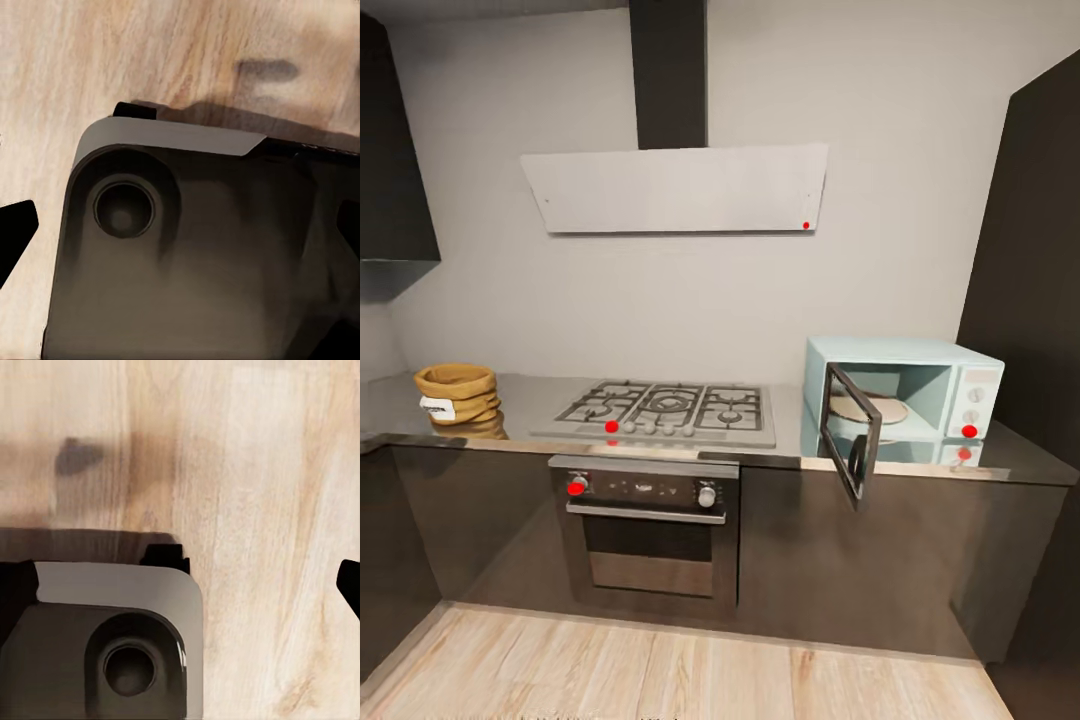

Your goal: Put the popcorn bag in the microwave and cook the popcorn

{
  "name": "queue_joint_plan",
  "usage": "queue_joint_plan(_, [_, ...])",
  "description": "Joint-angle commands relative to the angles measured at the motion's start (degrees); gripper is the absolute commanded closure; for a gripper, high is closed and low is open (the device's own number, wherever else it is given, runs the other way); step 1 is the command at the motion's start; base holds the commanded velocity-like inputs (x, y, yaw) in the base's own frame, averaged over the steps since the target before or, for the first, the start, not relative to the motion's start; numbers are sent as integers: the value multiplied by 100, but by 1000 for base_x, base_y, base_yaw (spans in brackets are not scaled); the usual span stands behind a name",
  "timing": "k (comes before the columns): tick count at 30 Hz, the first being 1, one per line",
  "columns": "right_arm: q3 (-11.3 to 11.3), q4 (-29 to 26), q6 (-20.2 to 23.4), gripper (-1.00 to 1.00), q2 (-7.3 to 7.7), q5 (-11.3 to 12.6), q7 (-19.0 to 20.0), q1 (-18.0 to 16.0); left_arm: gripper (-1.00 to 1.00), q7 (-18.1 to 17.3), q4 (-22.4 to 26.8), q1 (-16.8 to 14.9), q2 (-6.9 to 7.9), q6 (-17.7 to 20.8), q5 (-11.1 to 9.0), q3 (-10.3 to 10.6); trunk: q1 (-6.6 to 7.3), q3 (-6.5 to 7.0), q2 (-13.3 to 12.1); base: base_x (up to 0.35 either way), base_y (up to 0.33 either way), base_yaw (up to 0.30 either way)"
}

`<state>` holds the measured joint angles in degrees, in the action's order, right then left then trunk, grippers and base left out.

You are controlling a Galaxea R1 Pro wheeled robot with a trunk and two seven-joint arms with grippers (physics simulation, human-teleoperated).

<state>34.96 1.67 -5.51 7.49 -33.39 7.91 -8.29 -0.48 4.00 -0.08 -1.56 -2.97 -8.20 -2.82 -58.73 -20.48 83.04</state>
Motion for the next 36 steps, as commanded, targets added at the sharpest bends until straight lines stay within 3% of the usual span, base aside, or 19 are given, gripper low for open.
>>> queue_joint_plan(1, [46,17,-21,-100,-27,-92,-125,-6,-100,-5,0,-1,-2,-11,-32,-25,0,-6,3,0,0,299])
queue_joint_plan(5, [46,17,-7,-100,-199,-439,-599,-6,-100,-5,2,-1,-2,-11,-32,-25,0,-6,3,0,0,300])
queue_joint_plan(12, [46,17,-11,-100,-239,-529,-631,-6,-100,-5,1,-1,-2,-11,-32,-25,0,-6,3,0,0,300])
queue_joint_plan(16, [54,17,-38,-100,-236,-529,-366,-6,-100,-5,-1,-1,-2,-11,-32,-25,0,-6,3,0,0,300])
queue_joint_plan(19, [55,17,-38,-100,-218,-535,197,-6,-100,-5,3,-1,-3,-11,-32,-25,0,-6,3,0,0,300])
queue_joint_plan(23, [55,17,-48,-100,-201,-546,584,-6,-100,-11,-1,-1,-4,-11,-32,-25,0,-6,3,0,0,300])
queue_joint_plan(36, [46,17,-80,-100,-217,-599,584,-6,-100,-9,-1,-1,-2,-11,-32,-25,0,-6,3,0,0,300])
